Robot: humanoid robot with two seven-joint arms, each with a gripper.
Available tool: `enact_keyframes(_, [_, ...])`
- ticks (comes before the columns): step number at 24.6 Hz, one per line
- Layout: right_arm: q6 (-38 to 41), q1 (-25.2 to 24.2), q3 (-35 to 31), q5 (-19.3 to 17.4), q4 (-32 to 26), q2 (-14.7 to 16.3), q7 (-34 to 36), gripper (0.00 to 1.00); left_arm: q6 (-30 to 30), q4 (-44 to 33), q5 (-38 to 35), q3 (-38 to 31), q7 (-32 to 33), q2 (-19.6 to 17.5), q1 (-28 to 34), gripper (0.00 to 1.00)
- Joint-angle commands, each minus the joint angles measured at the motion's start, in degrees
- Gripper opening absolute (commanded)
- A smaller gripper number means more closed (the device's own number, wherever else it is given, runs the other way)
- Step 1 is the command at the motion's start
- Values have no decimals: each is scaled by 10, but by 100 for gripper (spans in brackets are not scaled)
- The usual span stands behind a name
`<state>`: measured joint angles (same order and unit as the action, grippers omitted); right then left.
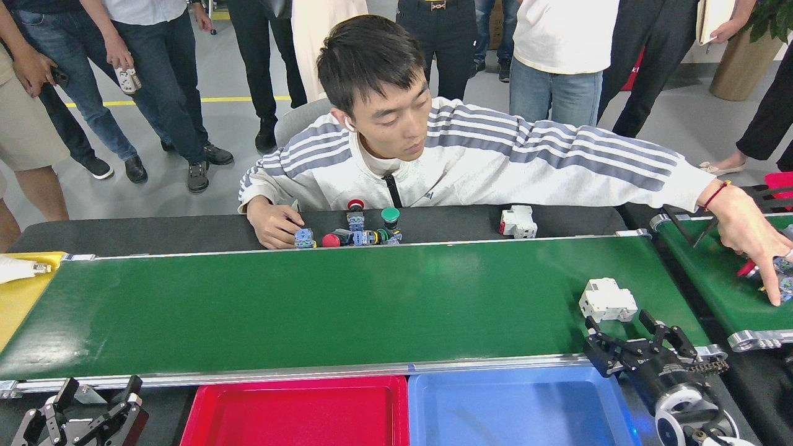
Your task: Pick switch part from conveyor to tray
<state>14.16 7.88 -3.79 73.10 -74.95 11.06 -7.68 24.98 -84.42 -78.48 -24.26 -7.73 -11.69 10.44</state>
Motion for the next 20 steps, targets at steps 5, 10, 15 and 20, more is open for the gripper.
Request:
enact_keyframes(5, [1,33,33,-1,8,3,-4,100,-3,-2,-1,-1,-1,-9,-13,100])
enact_keyframes(10, [0,60,44,-1,40,-6,-4,96,-3,7,-1,-1,-1,-11,-22,100])
enact_keyframes(15, [2,63,60,-1,43,-3,-4,15,-3,7,-1,-1,-1,-11,-23,100])
enact_keyframes(20, [11,53,60,-8,7,-6,3,6,-3,7,-1,-2,-1,-9,-21,100])
